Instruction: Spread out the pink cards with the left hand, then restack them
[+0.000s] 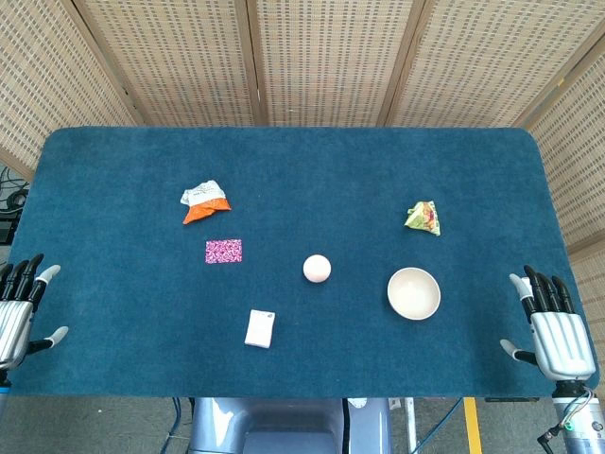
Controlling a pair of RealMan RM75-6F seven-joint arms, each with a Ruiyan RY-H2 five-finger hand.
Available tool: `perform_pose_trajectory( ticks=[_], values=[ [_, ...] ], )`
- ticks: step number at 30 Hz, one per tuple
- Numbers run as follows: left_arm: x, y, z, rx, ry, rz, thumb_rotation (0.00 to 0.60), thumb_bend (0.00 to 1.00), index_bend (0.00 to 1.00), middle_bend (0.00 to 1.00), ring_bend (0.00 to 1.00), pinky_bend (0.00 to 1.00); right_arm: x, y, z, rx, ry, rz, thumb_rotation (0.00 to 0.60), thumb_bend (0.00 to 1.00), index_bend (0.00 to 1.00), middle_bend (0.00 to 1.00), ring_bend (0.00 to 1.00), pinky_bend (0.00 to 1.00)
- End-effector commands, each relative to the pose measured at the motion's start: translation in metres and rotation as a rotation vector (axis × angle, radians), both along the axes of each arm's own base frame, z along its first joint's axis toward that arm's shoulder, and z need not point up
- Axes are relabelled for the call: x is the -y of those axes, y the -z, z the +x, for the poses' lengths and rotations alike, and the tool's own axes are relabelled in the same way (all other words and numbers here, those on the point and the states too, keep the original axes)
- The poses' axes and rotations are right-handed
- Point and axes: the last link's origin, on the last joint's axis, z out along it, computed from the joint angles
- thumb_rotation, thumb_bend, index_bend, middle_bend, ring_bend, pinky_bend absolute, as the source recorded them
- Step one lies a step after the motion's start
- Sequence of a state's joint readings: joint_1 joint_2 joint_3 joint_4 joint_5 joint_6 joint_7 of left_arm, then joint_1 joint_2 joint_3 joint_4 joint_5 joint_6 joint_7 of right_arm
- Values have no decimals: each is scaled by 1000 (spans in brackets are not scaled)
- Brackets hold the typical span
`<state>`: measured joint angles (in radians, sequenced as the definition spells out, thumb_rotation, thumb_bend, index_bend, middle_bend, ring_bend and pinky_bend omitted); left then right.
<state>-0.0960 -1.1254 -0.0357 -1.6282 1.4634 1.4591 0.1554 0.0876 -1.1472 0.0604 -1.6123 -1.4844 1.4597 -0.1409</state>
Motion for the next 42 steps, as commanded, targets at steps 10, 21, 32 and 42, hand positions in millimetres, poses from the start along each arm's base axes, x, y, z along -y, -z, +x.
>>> perform_pose_trajectory(
  ticks=[10,21,32,42],
  values=[
    [-1,2,-1,-1,-5,-11,600,97,117,0,0,0,0,-1,0,4,4,-1,600,131,89,0,0,0],
    [1,7,2,-11,0,-38,600,108,117,0,0,0,0,-1,-1,11,6,1,600,131,89,0,0,0],
    [1,6,3,-6,0,-31,600,110,117,0,0,0,0,0,-1,10,9,7,600,131,89,0,0,0],
    [1,7,3,-5,1,-31,600,145,117,0,0,0,0,0,-1,10,11,9,600,131,89,0,0,0]
  ],
)
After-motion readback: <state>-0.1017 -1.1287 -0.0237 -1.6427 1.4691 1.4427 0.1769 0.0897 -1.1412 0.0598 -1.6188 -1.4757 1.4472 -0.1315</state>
